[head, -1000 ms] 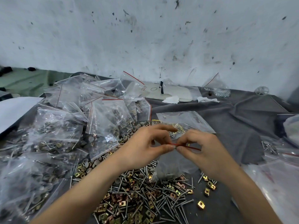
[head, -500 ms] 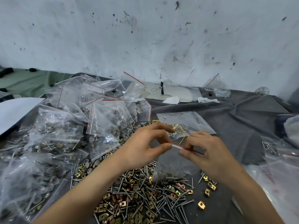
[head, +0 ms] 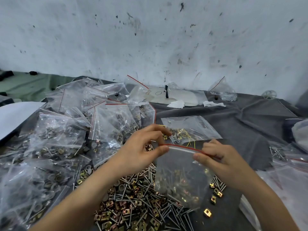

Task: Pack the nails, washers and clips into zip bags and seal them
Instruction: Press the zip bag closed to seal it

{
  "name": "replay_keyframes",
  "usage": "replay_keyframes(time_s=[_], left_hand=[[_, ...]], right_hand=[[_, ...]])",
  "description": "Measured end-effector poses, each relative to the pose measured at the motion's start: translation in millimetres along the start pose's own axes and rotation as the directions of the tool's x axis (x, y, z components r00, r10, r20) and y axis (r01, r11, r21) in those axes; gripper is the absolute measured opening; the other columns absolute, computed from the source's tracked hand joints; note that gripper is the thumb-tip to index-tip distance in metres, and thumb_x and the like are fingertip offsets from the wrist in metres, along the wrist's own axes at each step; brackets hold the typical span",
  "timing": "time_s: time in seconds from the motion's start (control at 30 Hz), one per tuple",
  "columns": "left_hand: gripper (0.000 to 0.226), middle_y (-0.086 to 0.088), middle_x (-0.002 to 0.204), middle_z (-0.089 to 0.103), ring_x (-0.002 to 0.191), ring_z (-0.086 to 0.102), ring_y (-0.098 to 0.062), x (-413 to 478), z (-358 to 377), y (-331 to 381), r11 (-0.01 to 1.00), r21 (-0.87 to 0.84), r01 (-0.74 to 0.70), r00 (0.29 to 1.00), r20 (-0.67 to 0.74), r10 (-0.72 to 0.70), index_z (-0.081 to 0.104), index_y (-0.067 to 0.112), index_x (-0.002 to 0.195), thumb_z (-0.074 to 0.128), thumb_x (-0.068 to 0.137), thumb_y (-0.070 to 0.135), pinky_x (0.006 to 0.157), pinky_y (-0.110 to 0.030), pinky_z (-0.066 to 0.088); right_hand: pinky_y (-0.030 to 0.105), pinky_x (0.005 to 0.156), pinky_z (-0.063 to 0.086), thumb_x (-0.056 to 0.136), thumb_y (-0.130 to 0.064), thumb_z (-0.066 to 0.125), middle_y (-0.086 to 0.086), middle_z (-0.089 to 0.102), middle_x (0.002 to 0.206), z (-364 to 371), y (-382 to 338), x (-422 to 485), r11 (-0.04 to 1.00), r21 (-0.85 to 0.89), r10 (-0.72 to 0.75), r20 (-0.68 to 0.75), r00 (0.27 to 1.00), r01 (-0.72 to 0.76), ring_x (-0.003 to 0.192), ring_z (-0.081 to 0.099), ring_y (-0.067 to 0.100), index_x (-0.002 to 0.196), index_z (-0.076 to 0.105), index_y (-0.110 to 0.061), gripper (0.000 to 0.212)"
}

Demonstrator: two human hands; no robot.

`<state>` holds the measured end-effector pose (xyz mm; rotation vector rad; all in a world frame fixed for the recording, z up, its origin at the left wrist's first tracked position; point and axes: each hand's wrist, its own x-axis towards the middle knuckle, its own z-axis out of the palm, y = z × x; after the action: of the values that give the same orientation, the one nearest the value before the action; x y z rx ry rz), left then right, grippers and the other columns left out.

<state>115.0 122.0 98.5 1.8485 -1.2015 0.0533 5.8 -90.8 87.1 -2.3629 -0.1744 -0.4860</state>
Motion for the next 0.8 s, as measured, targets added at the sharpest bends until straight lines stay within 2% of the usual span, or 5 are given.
replay_keyframes(time_s=[0.17,0.23,0.47,0.63,0.8], left_hand=[[0.020,0.011,0.114,0.063,0.103,0.057,-0.001,-1,0,-2,0.999,-0.040,0.029,0.999,-0.022,-0.030,0.049,0.025,0.069,0.060,0.085,0.021,0.083,-0.018,0.045],[0.019,0.010,0.114,0.063,0.100,0.059,-0.004,-2,-4,-3,0.996,-0.080,0.037,0.999,-0.022,-0.039,0.051,0.024,0.067,0.059,0.084,0.022,0.083,-0.023,0.047],[0.020,0.005,0.115,0.062,0.103,0.060,-0.010,-7,-4,-13,0.968,-0.222,0.117,0.990,0.099,-0.097,0.060,-0.001,0.076,0.062,0.089,0.014,0.082,-0.024,0.048],[0.004,0.006,0.095,0.068,0.084,0.061,-0.004,-5,15,-10,0.980,-0.167,0.106,0.992,0.092,-0.091,0.064,0.018,0.083,0.063,0.088,0.018,0.072,-0.018,0.045],[0.014,0.003,0.088,0.061,0.078,0.056,-0.004,-3,18,-8,0.983,-0.177,0.039,0.986,0.166,-0.010,0.058,0.021,0.073,0.063,0.087,0.020,0.072,-0.015,0.041]], right_hand=[[0.017,0.059,0.033,0.079,-0.045,0.058,-0.006,0.039,0.052,0,2,-1,0.993,0.115,0.036,-0.030,0.999,-0.033,0.062,0.039,0.003,0.053,0.051,-0.007,0.047],[0.013,0.058,0.032,0.082,-0.034,0.057,-0.013,0.037,0.052,-2,4,-3,0.986,0.164,0.041,-0.041,0.998,-0.034,0.059,0.038,-0.001,0.052,0.042,-0.011,0.041],[0.012,0.058,0.031,0.083,-0.039,0.058,-0.010,0.039,0.054,0,2,-7,0.974,0.216,0.083,-0.041,0.996,-0.072,0.057,0.038,0.001,0.054,0.044,-0.011,0.043],[0.017,0.051,0.029,0.079,-0.040,0.059,-0.004,0.043,0.057,13,-4,-9,0.971,0.220,0.101,0.002,0.995,-0.099,0.053,0.037,0.003,0.059,0.050,-0.014,0.034],[0.016,0.052,0.028,0.081,-0.039,0.058,-0.009,0.041,0.059,19,-3,-12,0.980,0.186,0.071,-0.008,0.997,-0.068,0.054,0.035,0.002,0.058,0.044,-0.015,0.037]])
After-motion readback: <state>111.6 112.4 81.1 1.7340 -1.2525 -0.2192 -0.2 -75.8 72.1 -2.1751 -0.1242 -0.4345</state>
